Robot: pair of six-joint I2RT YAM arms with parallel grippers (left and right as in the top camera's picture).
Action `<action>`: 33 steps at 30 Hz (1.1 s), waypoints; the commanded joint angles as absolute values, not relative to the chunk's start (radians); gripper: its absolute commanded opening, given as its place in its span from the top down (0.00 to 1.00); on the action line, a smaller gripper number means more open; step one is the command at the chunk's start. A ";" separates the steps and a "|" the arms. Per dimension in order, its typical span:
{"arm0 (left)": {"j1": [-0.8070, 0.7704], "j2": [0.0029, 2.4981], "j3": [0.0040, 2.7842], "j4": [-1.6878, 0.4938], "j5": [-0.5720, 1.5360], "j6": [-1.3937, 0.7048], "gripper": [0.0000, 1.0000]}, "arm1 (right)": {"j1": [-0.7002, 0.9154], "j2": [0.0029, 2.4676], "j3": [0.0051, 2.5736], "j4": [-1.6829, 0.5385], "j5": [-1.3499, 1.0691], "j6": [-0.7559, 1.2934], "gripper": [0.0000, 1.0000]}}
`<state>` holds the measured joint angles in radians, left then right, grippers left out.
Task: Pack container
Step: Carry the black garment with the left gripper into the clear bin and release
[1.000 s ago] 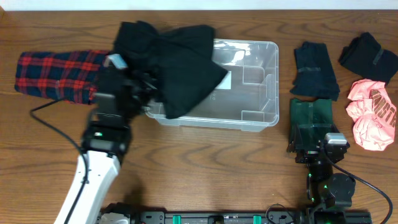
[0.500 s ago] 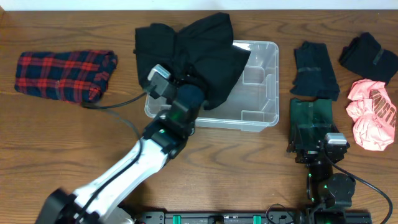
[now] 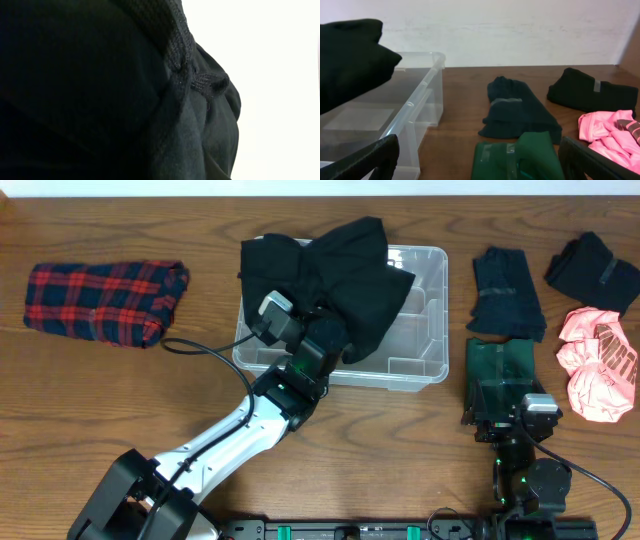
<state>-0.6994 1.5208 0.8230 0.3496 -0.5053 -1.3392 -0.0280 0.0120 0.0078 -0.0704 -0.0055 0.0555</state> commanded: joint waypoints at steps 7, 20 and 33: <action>-0.738 1.494 0.856 0.370 -0.512 -1.347 0.94 | -0.019 0.006 0.005 -0.074 -0.011 0.044 0.01; -0.745 1.494 0.856 0.345 -0.512 -1.304 0.07 | -0.019 0.006 0.005 -0.074 -0.011 0.044 0.01; -0.735 1.477 0.924 0.434 -0.443 -0.799 0.02 | -0.019 0.006 0.005 -0.074 -0.011 0.044 0.01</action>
